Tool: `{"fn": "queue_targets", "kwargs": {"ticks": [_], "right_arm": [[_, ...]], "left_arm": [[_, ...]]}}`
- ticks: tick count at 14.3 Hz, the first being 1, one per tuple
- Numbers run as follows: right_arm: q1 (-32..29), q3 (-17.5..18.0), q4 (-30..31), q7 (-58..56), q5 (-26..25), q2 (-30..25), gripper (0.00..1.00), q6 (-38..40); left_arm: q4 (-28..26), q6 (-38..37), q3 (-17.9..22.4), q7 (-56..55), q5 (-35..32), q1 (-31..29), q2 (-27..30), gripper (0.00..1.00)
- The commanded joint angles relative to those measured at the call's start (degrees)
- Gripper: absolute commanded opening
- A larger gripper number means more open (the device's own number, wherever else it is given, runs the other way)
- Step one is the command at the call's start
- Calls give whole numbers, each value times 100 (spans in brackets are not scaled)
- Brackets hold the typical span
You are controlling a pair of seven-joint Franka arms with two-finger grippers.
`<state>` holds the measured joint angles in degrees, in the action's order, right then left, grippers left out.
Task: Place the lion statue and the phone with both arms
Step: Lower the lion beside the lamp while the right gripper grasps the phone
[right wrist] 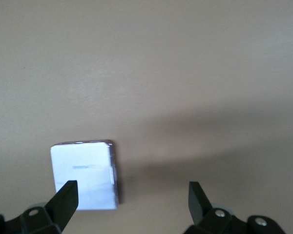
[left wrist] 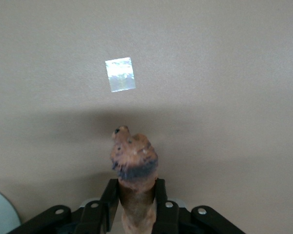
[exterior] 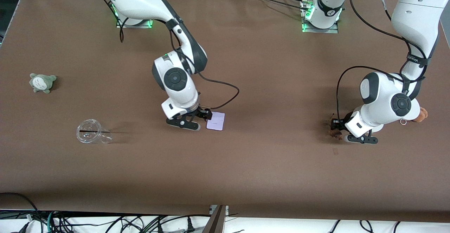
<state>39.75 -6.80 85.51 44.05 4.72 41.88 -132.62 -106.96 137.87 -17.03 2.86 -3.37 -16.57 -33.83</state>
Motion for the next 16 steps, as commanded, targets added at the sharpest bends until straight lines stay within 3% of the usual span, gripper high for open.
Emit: {"fn": "queue_targets", "kwargs": {"ticks": [1,2,3,4,11,16], "right_arm": [[190,-84,-104,148,-32,294,100,-412],[243,-84,-104,174,-32,391,100,-596],[322,-93,-104,218,-32,479,100,-789],[358,-93,-104,227,-50,566,100,-939],[586,-93,-113,218,-235,813,100,-1055],[648,-93,-113,183,-270,822,100,-1213]], "left_arm": [[9,126,-11,30,-102,22,-88,1],[17,126,-11,39,-94,49,-88,31],[17,117,-11,30,-94,58,-88,83],[35,126,-11,22,-94,66,-97,100],[44,21,-55,-304,-94,66,113,100],[132,-830,-160,-304,-59,66,815,100]]}}
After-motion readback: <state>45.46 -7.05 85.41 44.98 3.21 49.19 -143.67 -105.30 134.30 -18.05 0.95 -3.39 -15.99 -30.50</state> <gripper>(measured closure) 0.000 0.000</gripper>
